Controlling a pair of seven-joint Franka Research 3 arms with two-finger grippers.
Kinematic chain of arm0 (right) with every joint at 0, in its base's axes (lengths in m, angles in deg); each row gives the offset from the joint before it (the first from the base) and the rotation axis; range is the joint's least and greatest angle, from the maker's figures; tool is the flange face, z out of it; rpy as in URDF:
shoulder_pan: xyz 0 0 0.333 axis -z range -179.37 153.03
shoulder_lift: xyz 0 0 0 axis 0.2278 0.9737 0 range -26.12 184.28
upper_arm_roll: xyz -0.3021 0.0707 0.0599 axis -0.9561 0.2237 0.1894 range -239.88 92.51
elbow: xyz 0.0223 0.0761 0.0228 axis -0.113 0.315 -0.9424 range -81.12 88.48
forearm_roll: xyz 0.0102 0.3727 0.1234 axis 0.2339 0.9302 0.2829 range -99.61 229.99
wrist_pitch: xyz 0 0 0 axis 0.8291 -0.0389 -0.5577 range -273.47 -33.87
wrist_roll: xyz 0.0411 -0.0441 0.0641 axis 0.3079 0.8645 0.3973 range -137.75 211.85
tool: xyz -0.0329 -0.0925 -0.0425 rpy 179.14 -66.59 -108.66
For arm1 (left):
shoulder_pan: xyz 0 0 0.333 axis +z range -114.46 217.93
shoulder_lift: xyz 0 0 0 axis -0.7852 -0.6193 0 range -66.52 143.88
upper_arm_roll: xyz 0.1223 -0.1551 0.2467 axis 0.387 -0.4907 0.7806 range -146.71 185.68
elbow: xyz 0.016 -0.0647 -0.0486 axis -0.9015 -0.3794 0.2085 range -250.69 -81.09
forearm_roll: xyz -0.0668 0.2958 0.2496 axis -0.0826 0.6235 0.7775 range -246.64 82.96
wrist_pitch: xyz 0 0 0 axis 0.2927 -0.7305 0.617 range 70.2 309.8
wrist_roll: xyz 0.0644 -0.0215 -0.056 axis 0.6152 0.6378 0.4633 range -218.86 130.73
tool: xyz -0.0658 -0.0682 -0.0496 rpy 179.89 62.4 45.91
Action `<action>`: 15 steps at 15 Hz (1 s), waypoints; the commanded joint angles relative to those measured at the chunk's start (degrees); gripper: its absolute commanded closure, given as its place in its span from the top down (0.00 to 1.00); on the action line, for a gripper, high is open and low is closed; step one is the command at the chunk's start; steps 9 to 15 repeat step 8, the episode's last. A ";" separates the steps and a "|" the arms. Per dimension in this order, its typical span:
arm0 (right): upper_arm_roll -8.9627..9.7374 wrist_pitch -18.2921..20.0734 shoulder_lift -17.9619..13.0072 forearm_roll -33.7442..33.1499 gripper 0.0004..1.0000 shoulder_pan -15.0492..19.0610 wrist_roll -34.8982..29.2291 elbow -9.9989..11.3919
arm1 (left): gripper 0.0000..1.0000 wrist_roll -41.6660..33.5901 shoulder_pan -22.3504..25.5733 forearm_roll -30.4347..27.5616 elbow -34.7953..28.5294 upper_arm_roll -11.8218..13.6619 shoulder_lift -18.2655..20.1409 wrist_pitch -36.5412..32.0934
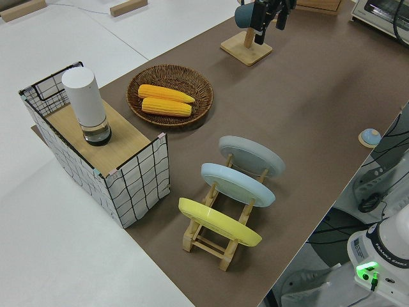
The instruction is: Pick gray plate from table and place it on lower plate rack with left arm
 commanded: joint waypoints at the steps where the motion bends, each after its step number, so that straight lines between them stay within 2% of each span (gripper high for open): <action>1: 1.21 0.62 -0.12 -0.28 0.98 1.32 -0.68 -0.33 | 0.99 -1.27 1.63 -1.68 0.47 -0.91 -0.29 0.45; 3: 1.21 0.70 -0.12 -0.28 0.98 1.32 -0.68 -0.41 | 0.99 -1.27 5.23 -1.60 0.47 -4.68 -0.29 0.54; 4: 1.13 0.62 -0.12 -0.37 0.98 1.32 -0.68 -0.41 | 0.99 -1.27 5.94 -1.68 0.47 -5.57 -0.29 0.54; 15: 1.21 0.62 -0.12 -0.37 0.98 1.32 -0.68 -0.41 | 0.99 -1.18 6.13 -1.60 0.30 -6.02 -0.29 0.45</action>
